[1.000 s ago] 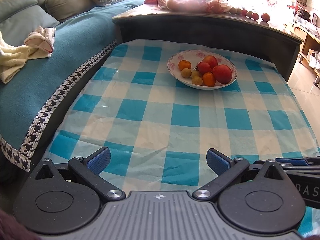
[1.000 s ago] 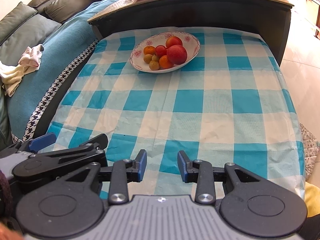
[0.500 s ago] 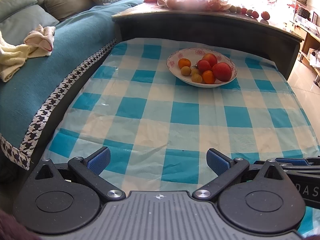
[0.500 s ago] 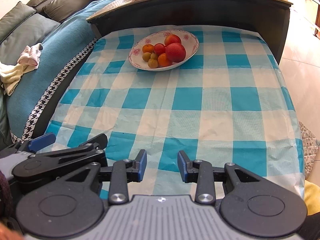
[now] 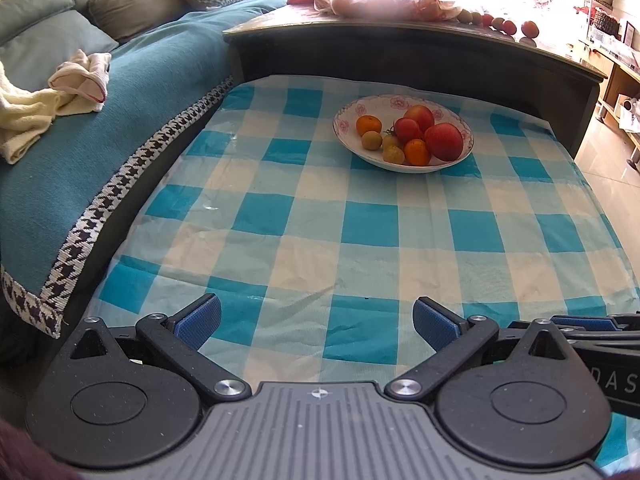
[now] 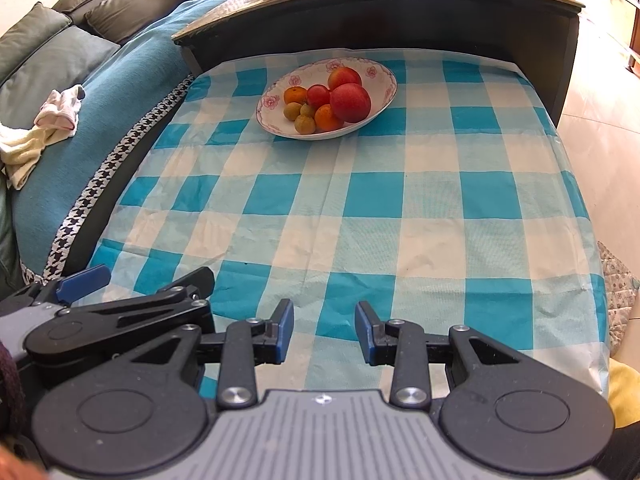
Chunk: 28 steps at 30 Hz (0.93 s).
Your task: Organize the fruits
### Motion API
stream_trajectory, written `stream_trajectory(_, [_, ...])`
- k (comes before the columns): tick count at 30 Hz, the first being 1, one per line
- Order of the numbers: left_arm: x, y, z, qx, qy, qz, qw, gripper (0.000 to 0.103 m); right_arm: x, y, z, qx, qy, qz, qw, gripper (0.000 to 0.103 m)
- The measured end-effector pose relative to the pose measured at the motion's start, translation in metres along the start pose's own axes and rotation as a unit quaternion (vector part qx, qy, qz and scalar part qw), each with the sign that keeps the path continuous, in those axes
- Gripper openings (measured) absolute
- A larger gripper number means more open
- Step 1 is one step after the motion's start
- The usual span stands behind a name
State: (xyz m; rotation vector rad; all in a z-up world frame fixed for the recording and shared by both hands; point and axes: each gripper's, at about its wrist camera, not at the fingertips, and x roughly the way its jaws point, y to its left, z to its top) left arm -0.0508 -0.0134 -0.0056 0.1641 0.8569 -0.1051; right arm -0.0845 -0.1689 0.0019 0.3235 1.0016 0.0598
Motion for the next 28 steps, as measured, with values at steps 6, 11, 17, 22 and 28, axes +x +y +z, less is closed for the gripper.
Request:
stream_trajectory(6, [-0.0005,-0.0003,0.0002,0.0,0.0,0.0,1.0,0.103,-0.0002,0.0001,-0.0001,0.0,0.0,0.0,1.0,0.035])
stream_trajectory(11, [-0.0003,-0.0007,0.0006,0.0,0.0,0.0,1.0,0.103,0.0001,-0.0003,-0.0011,0.0,0.0,0.0,1.0,0.035])
stream_trajectory(17, [-0.001,0.0006,-0.0018,0.001,0.0,0.0,1.0,0.103,0.0001,-0.0003,-0.0006,0.0,0.0,0.0,1.0,0.035])
stream_trajectory(22, [-0.0034,0.001,-0.0018,0.002,-0.006,0.001,1.0,0.103,-0.0004,-0.0009,-0.0012,0.001,-0.002,0.002,1.0,0.035])
stream_trajectory(28, [-0.0052,0.0037,0.0004,-0.008,-0.008,-0.006,0.9999,0.103,-0.0051,-0.0026,-0.002,0.008,-0.011,0.005,1.0,0.036])
